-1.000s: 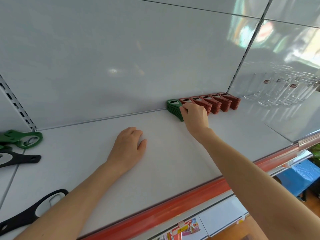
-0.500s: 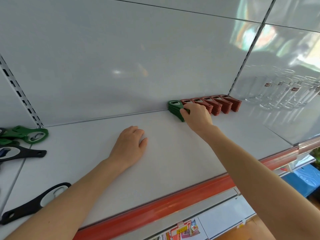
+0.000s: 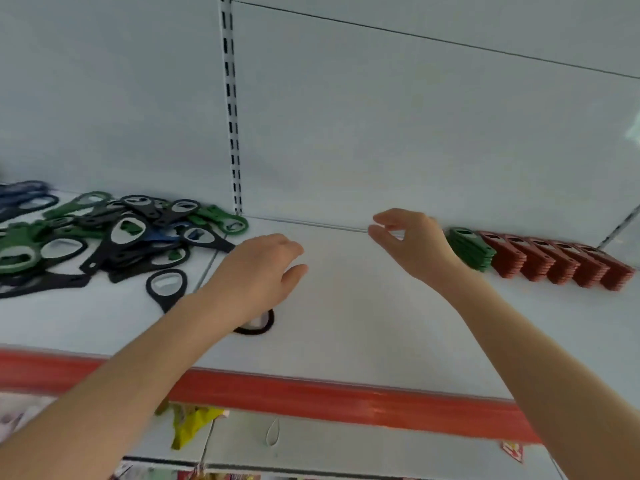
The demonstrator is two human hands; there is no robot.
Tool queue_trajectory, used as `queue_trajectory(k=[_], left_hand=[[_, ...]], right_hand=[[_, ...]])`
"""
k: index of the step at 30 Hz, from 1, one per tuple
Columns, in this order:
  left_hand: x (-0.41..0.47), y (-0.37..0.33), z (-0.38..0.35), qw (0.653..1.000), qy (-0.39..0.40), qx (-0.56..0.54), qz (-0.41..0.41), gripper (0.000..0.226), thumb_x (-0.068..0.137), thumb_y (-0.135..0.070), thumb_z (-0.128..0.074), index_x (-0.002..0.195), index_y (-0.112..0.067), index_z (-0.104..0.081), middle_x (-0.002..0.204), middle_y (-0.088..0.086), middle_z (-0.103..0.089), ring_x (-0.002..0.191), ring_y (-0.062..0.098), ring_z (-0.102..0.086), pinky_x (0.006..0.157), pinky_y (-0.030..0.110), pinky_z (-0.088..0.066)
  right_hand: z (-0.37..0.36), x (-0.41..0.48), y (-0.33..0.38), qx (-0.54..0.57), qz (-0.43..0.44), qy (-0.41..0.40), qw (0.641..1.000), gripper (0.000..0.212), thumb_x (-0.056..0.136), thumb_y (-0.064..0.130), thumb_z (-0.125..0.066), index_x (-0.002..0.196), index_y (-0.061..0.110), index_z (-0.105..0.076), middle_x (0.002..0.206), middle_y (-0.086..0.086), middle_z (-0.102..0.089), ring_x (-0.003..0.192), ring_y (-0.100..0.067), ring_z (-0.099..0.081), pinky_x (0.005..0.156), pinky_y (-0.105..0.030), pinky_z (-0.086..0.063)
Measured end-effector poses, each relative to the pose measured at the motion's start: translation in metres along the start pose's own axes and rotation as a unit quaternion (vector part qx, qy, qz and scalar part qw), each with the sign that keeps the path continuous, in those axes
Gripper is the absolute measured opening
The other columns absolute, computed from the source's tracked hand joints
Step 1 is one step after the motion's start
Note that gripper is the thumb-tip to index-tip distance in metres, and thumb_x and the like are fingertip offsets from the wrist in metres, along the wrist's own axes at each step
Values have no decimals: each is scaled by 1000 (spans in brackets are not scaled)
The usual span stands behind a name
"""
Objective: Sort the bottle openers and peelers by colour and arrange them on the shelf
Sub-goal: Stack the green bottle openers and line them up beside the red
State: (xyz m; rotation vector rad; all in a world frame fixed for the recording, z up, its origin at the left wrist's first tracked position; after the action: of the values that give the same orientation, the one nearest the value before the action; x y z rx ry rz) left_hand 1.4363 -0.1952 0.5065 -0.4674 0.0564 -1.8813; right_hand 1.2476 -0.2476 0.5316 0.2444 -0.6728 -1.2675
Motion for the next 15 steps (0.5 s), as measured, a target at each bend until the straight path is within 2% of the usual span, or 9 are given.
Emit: queue_trajectory(k=[5,9,15], left_hand=[[-55,68,37,995,-65,9,75,36,93,-29,-49,121,-9,-58,118,7,-60,106,22,-55,89,31,-41],[-84,116,62,988,-84,10,128,34,92,-27,-51,119,-8,-59,114,8,-61,104,25,-56,87,36,-44],[-104,172,85,988,-86,-7,131,34,92,-27,-50,121,-10,-58,113,5,-62,103,23,-57,85,39,-47]], right_hand=[[-60,22,63,13,60,45,997,31,89,28,-59,115,12,-63,114,-3,-65,106,-15,-59,88,-19,-39],[-107,40,106,-1,93,88,992,30,91,25,-56,115,8,-62,116,-6,-65,108,-20,-59,94,-28,-43],[-177,75,136,-67,25,159,985,35,93,27,-51,122,8,-55,127,-12,-56,114,-28,-52,91,-31,-40]])
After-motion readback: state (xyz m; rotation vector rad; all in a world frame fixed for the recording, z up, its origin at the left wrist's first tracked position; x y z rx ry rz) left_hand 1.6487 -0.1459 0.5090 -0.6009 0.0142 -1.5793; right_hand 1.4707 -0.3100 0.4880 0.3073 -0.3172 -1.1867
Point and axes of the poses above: each hand's wrist, its own x-axis towards the middle knuckle, its own z-axis out of the back of the hand, y = z × x, the point moved 6 cm from there along x, towards the middle knuckle
